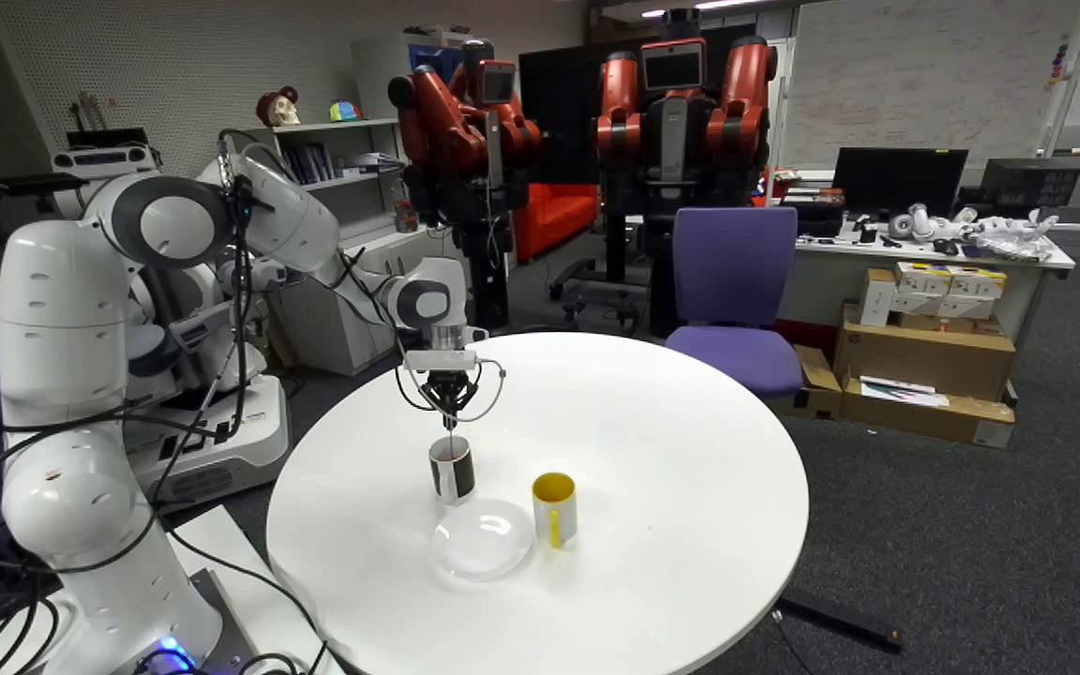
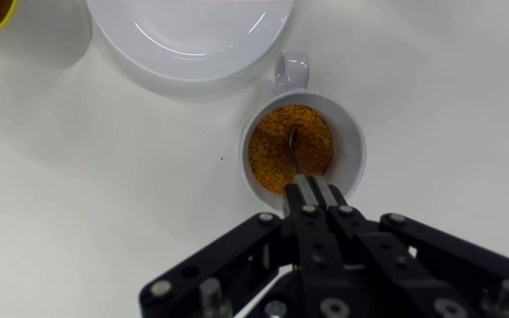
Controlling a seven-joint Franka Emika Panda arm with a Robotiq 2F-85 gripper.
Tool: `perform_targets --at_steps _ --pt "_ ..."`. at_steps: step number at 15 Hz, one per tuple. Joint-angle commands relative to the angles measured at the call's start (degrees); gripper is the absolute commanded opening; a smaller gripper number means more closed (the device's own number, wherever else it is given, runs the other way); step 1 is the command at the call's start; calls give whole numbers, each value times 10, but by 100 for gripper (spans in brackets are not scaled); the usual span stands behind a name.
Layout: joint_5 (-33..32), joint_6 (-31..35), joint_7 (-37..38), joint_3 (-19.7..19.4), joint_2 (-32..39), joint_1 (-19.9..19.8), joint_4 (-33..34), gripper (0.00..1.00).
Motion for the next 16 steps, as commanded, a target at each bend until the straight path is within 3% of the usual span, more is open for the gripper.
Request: perform_targets --at_steps 1,8,16 --pt "17 -16 -15 5 -7 -5 5 1" --pt "14 -68 -19 2 -12 1 5 1" --pt "35 -50 -21 6 -4 -4 8 1"
